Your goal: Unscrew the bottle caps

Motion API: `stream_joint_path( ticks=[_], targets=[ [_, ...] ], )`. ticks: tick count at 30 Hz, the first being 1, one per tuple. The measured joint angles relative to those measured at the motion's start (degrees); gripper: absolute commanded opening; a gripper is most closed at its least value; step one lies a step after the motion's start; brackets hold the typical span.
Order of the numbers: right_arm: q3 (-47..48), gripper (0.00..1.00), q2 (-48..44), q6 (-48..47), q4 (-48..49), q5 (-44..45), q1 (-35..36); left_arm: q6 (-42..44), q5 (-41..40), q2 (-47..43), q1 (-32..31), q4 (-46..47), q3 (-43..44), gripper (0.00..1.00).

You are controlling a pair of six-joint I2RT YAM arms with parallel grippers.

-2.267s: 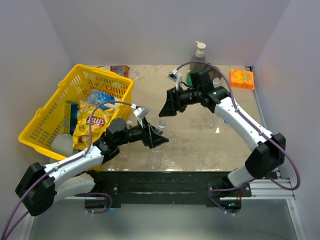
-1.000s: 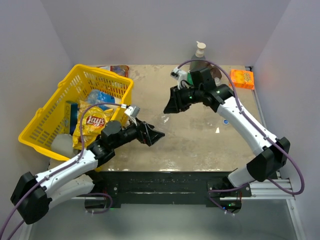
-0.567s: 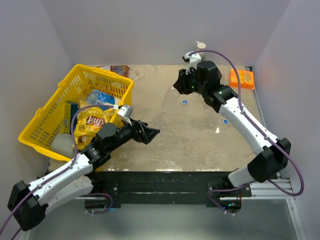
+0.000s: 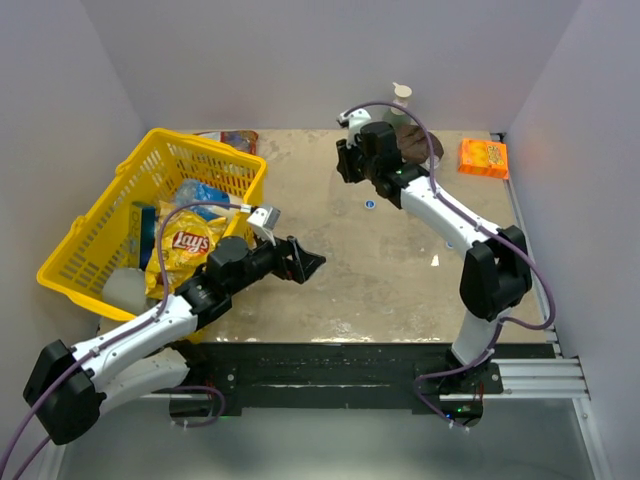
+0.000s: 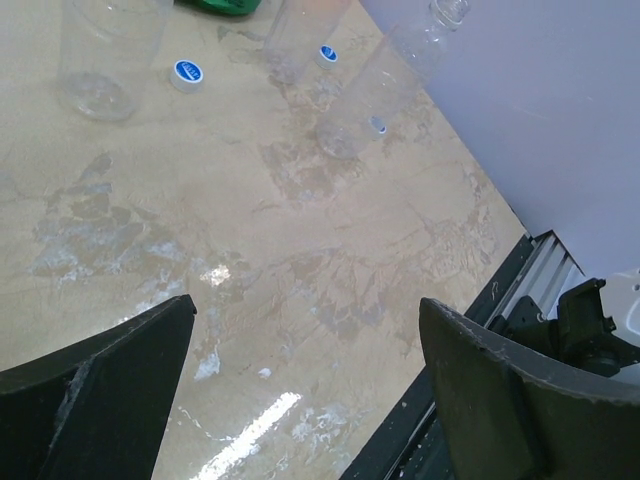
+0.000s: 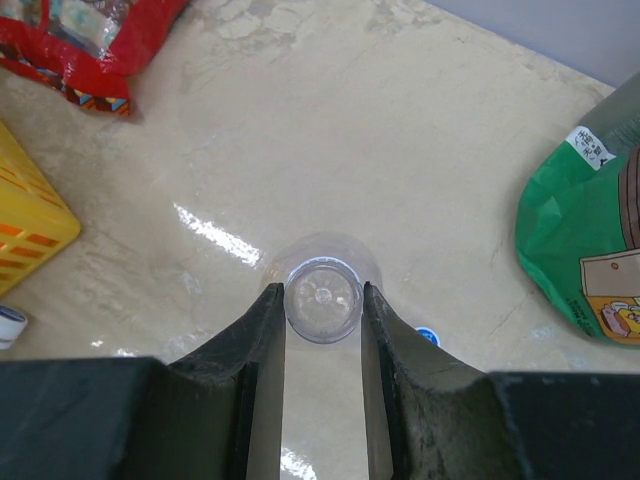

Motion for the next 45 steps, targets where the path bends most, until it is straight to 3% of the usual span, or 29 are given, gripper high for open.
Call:
stream_joint_path(
  ticks=[13, 17, 18, 21, 24, 29, 30, 31, 38, 45],
  targets=[
    [2.62, 0.02, 2.38, -3.08, -1.27, 2.99, 3.89, 0.44, 0.00, 0.00, 0.02, -0.11, 0.11, 1.00],
    [3.30, 0.21, 3.10, -3.02, -1.05, 3.23, 3.87, 0.44, -0.07, -0.55, 0.02, -0.24, 0.11, 1.00],
    [3.43, 0.32, 3.17, -3.04, -1.11, 3.26, 3.89, 0.44, -0.11, -0.70, 0.02, -0.24, 0.11, 1.00],
    [3.76, 0.51, 3.21, -3.10, -1.64, 3.37, 3.98, 0.44, -0.24, -1.25, 0.02, -0.26, 0.11, 1.00],
    [4.76, 0.60, 3.63, -2.97, -3.34, 3.54, 3.98, 0.44, -0.55, -1.60, 0.02, -0.48, 0.11, 1.00],
    [7.28, 0.65, 4.98, -2.54, -6.58, 3.43, 3.98, 0.42, -1.70, -1.73, 0.02, -1.77, 0.11, 1.00],
    [7.78, 0.75, 5.16, -2.38, -7.15, 3.39, 3.98, 0.42, -1.99, -1.73, 0.02, -2.21, 0.11, 1.00],
    [8.28, 0.77, 5.29, -2.27, -7.85, 3.30, 3.98, 0.42, -2.27, -1.73, 0.02, -2.64, 0.11, 1.00],
    [11.87, 0.83, 5.62, -0.26, -8.57, 2.08, 3.85, 1.07, -5.75, -0.17, 0.02, -10.01, 2.38, 0.95],
    [14.21, 0.87, 5.55, 2.12, -8.79, 0.09, 3.21, 3.96, -13.22, 5.60, -1.97, -22.53, 10.23, 0.93]
  ],
)
